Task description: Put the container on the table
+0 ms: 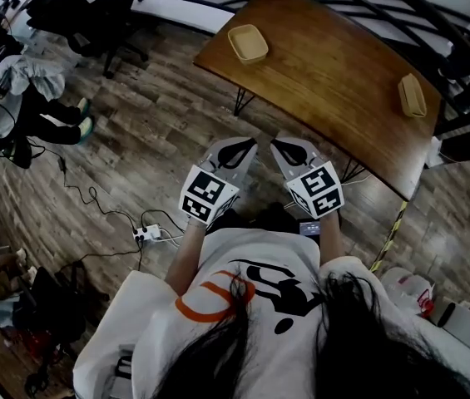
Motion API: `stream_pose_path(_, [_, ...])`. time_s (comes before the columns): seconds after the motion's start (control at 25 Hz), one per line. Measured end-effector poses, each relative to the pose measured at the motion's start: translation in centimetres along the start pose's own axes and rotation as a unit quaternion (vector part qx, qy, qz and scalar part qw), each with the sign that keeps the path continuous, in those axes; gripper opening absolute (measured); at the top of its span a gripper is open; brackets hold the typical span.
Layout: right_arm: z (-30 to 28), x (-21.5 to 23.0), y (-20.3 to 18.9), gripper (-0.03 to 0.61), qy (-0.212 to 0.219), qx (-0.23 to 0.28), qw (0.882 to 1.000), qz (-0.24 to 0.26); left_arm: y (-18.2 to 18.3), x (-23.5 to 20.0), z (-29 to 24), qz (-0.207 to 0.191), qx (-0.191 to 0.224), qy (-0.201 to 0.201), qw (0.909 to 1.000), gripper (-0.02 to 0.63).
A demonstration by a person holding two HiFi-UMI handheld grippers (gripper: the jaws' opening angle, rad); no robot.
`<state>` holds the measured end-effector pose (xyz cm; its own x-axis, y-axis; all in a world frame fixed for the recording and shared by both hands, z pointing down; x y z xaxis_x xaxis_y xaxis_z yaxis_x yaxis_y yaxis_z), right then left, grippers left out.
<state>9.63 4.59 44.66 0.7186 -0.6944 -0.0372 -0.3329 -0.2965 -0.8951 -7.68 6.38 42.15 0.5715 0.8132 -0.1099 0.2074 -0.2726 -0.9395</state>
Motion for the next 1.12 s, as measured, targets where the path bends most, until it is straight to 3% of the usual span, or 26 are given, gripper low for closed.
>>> stream_pose_path(0.48, [-1.3,-5.1,1.3,0.021,-0.019,-0.002,1.0,-0.015,-1.3,-1.5,4.5,0.001,0.01,-0.027,0.9996,0.002])
stream_pose_path(1.12, [-0.8,-7.2,1.3,0.021,-0.022,-0.01,1.0,-0.014,-1.8,-0.9,5.6,-0.002,0.021,-0.04,0.999,0.002])
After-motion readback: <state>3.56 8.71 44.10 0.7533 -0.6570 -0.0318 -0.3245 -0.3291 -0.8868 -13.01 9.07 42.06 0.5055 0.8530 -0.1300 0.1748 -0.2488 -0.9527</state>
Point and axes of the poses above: the fingertips, and each gripper's own axes: z backward along the fingers, x to its right, y out of its top, the point moved 10 cm from there along z, backward along the fingers, and after that the axes turned 9 degrees about -y, right-handed, at the moved point
